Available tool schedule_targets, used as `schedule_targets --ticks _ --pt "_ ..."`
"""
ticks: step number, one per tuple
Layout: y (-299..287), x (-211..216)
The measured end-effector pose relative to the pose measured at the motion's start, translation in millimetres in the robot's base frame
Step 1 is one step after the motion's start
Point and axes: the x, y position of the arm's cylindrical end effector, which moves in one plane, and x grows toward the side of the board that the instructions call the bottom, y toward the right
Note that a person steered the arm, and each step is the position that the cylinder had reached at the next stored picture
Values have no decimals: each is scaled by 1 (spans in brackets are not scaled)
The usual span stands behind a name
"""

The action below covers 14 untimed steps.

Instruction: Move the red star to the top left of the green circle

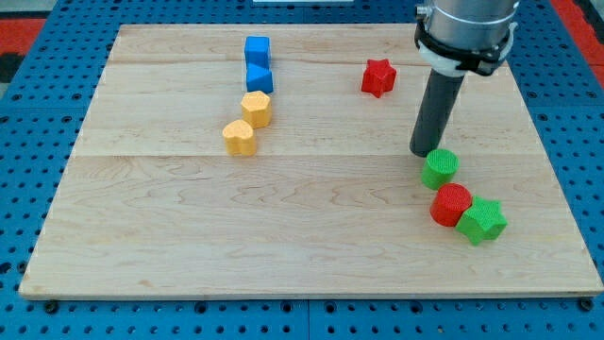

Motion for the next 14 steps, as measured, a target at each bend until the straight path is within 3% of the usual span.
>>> schedule_targets --ticks 1,3,4,5,6,7,8,9,10,11,14 --pt "15 2" --pt "104 -138" --pt "77 -192" --pt "-4 -193" --pt "-56 -166" --pt "-66 -149" --pt "-44 -119" --pt "-36 -140" --pt "-24 -68" --pt "-19 -41" --pt "-8 -70"
